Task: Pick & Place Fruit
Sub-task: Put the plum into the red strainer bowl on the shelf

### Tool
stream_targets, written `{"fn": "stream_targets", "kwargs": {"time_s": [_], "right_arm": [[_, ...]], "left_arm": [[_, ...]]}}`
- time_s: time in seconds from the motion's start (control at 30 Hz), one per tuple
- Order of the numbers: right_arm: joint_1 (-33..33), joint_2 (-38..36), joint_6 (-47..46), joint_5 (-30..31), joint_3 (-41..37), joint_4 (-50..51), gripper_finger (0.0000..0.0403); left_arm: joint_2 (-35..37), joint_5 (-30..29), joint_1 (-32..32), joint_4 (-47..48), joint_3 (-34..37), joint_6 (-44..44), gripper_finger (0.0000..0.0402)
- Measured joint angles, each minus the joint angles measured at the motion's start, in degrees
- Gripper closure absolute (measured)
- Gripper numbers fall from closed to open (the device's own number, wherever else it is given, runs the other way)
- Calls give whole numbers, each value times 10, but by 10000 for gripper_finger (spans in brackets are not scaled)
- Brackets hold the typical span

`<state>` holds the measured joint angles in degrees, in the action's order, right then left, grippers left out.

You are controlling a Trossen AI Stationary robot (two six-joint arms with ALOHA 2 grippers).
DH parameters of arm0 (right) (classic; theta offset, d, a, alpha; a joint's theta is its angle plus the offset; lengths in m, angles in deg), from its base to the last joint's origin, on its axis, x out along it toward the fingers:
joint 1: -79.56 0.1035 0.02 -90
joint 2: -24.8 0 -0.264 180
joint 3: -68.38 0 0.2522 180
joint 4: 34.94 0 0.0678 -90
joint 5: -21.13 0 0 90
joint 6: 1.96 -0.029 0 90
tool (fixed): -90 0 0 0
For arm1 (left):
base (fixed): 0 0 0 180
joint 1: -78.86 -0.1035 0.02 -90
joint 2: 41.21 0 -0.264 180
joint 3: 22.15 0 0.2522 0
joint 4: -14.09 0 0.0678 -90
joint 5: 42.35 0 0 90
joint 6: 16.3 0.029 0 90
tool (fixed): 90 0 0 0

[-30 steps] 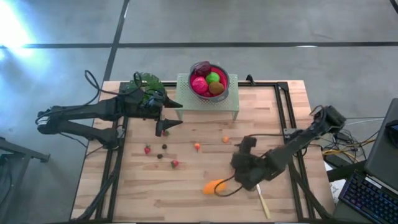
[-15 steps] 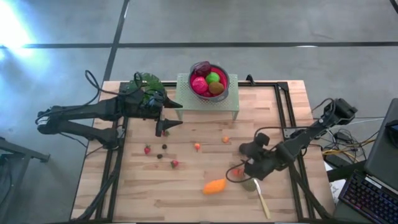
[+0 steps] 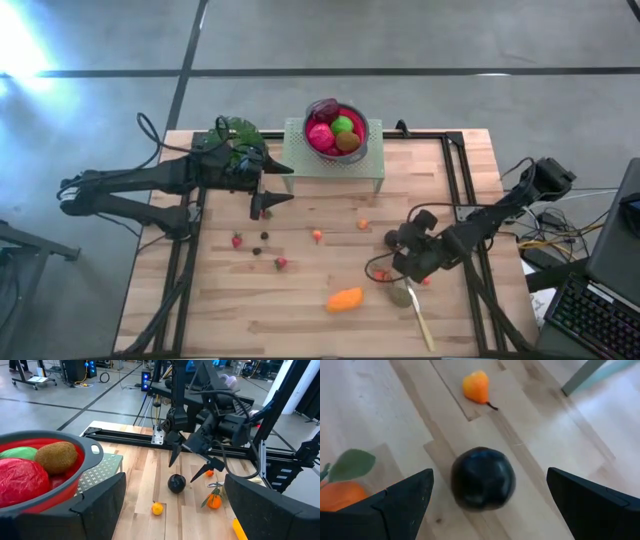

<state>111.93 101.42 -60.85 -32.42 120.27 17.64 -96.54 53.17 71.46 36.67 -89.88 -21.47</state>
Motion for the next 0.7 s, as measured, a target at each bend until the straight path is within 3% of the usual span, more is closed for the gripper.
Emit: {"fn": "stream_targets", "kwargs": {"time_s": [0.47, 0.7], "right_arm": [[-45, 0, 39, -23, -97, -160, 19], [-47, 0, 45, -25, -107, -181, 30]], "left_arm": [[0, 0, 0, 0, 0, 0, 57], [0, 0, 0, 0, 0, 0, 57]]}}
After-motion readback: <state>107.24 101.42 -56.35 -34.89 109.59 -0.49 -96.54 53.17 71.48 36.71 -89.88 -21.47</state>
